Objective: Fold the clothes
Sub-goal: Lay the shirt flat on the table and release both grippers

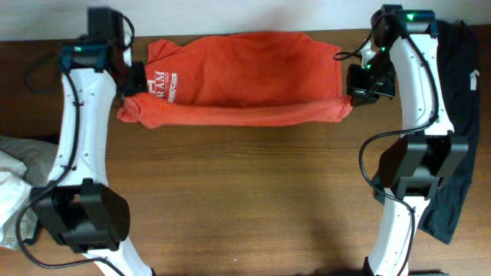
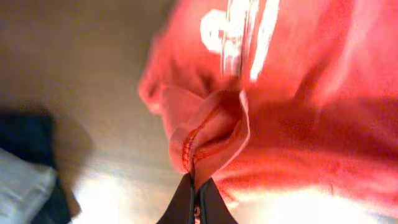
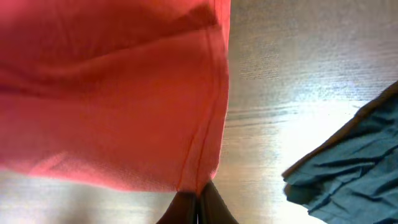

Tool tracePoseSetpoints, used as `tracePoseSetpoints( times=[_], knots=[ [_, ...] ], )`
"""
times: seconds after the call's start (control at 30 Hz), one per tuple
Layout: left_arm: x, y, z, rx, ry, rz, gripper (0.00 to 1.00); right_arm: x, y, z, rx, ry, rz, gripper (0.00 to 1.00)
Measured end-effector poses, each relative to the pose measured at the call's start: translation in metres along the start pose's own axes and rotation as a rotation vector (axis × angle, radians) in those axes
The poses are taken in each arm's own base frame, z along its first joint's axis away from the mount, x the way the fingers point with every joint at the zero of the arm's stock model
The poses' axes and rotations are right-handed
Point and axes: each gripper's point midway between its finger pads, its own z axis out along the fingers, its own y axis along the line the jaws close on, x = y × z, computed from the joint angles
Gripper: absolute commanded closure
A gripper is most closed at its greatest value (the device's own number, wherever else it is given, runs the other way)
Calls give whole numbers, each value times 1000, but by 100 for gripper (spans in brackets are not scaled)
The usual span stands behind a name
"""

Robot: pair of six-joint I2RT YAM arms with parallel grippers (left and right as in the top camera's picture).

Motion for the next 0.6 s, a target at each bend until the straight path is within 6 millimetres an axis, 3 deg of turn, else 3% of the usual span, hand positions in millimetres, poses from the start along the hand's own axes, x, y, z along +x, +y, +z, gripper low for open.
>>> tracePoseSetpoints(
  times=[0.13, 0.2, 0.3, 0.4, 0.43, 0.47, 0.57, 0.6],
  knots=[
    [47, -10, 53, 20, 126, -1, 99, 15, -5, 19, 10, 82, 10, 96],
    [68, -16, 70, 25, 170, 6, 99, 24, -6, 31, 13, 97, 8, 96],
    [74, -20, 55, 41, 130, 9, 99, 52, -8, 43, 11, 63, 0, 96],
    [73, -20, 21, 65, 58, -26, 99, 95, -15, 55, 7, 37, 19, 96],
    [82, -22, 17, 68, 62, -33, 99, 104, -17, 60, 7, 40, 31, 96],
    [94, -28, 18, 71, 71, -25, 99, 126, -23, 76, 13, 71, 44, 96],
    [130, -43, 22, 68, 80, -3, 99, 150, -32, 95, 23, 73, 72, 96],
    [147, -48, 15, 75, 72, 3, 99, 160, -34, 97, 24, 68, 90, 96]
  ],
)
